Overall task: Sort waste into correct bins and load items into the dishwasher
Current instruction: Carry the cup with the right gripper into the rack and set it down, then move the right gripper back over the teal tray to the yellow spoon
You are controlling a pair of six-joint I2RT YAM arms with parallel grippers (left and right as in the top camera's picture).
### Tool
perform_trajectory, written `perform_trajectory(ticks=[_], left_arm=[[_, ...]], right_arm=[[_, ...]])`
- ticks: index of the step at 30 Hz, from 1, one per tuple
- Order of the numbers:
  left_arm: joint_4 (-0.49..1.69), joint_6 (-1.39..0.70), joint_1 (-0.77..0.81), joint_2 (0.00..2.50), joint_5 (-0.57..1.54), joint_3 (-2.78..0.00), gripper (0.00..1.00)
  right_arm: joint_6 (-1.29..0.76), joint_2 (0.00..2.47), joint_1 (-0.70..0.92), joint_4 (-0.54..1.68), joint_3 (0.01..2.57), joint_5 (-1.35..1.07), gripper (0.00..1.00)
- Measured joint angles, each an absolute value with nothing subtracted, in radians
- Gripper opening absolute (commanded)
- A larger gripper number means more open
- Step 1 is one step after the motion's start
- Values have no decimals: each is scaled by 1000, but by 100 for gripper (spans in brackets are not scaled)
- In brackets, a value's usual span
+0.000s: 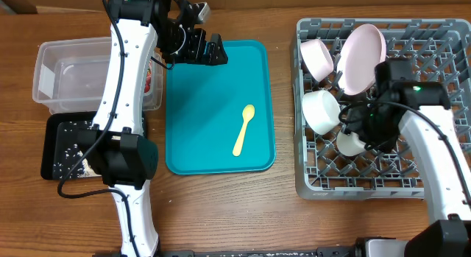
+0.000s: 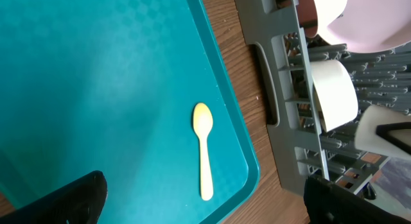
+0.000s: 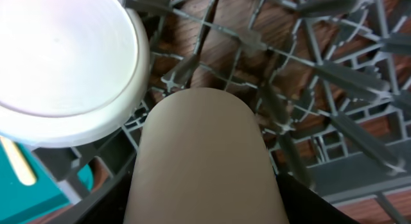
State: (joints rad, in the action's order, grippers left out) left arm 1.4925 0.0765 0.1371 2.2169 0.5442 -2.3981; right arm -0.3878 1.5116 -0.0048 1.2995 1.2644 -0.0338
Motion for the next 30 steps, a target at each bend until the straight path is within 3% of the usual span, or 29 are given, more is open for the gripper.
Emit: perform_trajectory(ticks=[7, 13, 20, 30], left_arm=[[1496, 76, 138, 2217, 543, -2398, 100], [1496, 76, 138, 2217, 535, -2398, 100], [1491, 56, 138, 2217, 522, -2398, 100], [1466, -40, 30, 2217, 496, -2398, 100]], right_arm=[[-403, 1563, 0, 1298, 1237, -18, 81], [-400, 1565, 0, 1308, 1250, -30, 82], [-400, 1565, 12, 1371, 1484, -92, 80], [-469, 1600, 308, 1180, 1631, -149, 76]])
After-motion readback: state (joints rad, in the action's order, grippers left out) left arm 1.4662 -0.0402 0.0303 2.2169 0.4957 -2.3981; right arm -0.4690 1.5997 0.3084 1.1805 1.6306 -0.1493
